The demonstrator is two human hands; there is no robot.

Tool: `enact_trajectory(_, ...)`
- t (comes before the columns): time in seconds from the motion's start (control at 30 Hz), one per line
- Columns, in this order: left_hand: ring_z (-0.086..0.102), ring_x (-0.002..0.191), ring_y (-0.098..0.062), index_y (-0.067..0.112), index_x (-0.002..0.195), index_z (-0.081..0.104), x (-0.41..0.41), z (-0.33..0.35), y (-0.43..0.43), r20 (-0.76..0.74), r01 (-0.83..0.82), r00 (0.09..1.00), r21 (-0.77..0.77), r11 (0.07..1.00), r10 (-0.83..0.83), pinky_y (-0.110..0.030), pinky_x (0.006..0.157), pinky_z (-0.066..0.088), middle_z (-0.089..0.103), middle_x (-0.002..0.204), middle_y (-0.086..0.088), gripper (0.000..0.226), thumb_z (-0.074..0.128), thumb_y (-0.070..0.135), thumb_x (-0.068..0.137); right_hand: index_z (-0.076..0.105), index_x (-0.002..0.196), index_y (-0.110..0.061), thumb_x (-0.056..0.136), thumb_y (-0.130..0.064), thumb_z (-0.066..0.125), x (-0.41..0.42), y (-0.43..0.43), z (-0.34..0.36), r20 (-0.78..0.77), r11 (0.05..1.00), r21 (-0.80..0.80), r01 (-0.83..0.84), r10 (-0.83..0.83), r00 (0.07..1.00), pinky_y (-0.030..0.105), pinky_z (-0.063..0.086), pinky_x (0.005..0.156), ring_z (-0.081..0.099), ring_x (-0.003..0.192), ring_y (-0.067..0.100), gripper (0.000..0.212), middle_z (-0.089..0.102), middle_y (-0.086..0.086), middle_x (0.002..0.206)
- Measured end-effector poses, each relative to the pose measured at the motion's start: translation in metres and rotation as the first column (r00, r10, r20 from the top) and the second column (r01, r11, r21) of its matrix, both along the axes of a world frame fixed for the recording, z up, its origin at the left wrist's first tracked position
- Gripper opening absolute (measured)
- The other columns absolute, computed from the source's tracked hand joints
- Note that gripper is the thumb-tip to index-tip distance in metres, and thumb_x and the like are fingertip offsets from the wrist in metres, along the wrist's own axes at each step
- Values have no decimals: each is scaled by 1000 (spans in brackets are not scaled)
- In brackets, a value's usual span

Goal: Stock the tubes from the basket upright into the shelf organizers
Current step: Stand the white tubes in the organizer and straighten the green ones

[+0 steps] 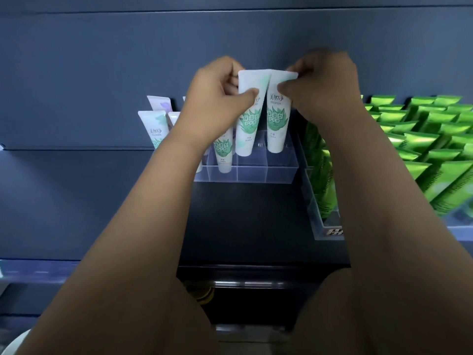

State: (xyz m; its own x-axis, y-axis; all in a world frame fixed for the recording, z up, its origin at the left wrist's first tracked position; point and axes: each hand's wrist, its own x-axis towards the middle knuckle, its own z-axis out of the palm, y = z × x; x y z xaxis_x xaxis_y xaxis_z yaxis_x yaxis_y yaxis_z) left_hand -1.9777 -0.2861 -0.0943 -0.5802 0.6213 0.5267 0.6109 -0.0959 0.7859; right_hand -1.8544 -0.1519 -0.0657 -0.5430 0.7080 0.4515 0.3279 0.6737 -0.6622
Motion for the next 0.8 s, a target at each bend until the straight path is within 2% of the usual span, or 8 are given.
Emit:
enact_trajectory(0.1,55,64,-3,15,111,68,-2,-3,5,-44,30,998,-82,996,-33,-20,69,52,71,98,0,28,73,6,85,77,91,-17,80,-9,67,0,4,-2,100,993,115,-2,-9,995,29,51,71,68,88,21,17,74,4,94)
enact_trajectory(0.2,59,65,0,15,103,70,0,-4,9,-97,38,994,-153,987,-53,-24,68,53,74,96,1,22,72,5,84,79,96,-17,81,-12,67,0,6,-9,150,982,185,-37,9,989,23,42,70,67,91,22,20,74,3,97)
enact_trajectory(0.33,66,75,-8,21,95,69,-1,-8,12,-173,-16,985,-205,979,-21,-28,71,55,73,90,9,18,74,10,81,79,92,-17,79,-12,66,1,8,-13,186,971,229,-69,26,982,23,38,68,66,88,24,19,74,5,94)
enact_trajectory(0.43,60,71,-4,22,91,68,-3,-13,15,-248,-88,968,-237,968,28,-24,69,49,69,87,12,17,75,11,81,80,93,-14,77,-8,65,2,9,-16,237,966,254,-39,-23,971,25,44,70,66,90,28,22,74,8,94)
enact_trajectory(0.53,62,71,-11,21,93,68,-4,-17,17,-305,-131,951,-257,958,48,-29,71,53,69,88,10,17,73,12,80,77,88,-6,75,-7,63,0,9,-19,298,957,286,-37,-52,953,35,57,75,67,87,34,20,73,14,91)
enact_trajectory(0.67,62,79,-16,22,94,69,-3,-24,16,-394,-172,918,-294,940,45,-36,74,55,70,91,8,19,71,12,77,78,90,-7,78,-9,60,-3,10,-22,369,956,292,-18,-95,925,39,59,80,67,89,34,21,73,13,94)
enact_trajectory(0.8,64,79,-15,23,92,72,-3,-31,18,-427,-199,903,-336,921,39,-37,74,56,70,86,9,15,71,15,79,78,92,-8,81,-7,55,-3,13,-24,357,964,265,15,-113,927,38,59,84,68,93,32,26,73,13,97)
